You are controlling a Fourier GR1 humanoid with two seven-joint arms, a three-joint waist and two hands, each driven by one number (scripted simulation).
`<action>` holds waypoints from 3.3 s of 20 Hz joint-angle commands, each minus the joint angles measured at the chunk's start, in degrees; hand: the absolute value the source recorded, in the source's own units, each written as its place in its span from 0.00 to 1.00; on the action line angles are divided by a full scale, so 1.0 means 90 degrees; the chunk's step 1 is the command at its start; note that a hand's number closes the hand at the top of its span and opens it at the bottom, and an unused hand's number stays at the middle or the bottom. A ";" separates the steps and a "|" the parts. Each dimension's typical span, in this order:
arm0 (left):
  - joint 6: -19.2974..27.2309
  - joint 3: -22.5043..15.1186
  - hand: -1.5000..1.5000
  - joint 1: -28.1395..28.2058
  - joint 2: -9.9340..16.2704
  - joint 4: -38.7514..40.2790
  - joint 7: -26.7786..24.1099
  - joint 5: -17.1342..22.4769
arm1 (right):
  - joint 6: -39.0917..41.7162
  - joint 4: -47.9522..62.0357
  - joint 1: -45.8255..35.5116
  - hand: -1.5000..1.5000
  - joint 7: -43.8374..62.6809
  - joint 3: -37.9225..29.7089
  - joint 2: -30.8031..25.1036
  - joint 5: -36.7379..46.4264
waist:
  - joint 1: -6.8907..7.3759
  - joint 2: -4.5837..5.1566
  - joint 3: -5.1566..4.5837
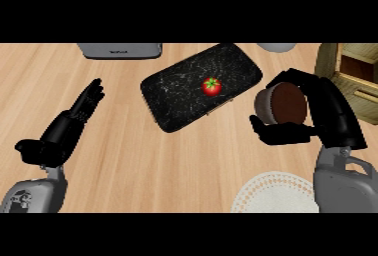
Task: Pick the cupcake from the placemat and place it in the basket
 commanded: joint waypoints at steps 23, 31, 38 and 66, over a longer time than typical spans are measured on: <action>-0.0238 0.0124 0.50 -0.0025 0.0030 0.0066 -0.0079 0.0062 | -0.0452 0.1614 -0.3681 1.00 0.1805 -0.1899 -0.2303 -0.0106 | 0.0125 0.0070 -0.0008; -0.0157 -0.0053 0.50 0.0228 -0.0105 -0.0212 -0.0138 -0.0103 | -0.1686 0.3468 -0.4279 1.00 0.0967 -0.2660 -0.3204 0.0053 | 0.0157 0.0065 -0.0006; -0.0101 0.0007 0.50 -0.0443 -0.0136 0.0146 0.0226 -0.0091 | -0.2343 0.5828 -0.4633 1.00 -0.0286 -0.3012 -0.4079 -0.0043 | 0.0149 0.0091 -0.0002; -0.0036 -0.0100 0.50 -0.0310 -0.0318 0.0178 -0.0103 -0.0291 | -0.4528 0.9731 -0.4598 0.00 -0.4159 -0.3852 -0.5192 -0.0812 | 0.0323 0.0175 0.0011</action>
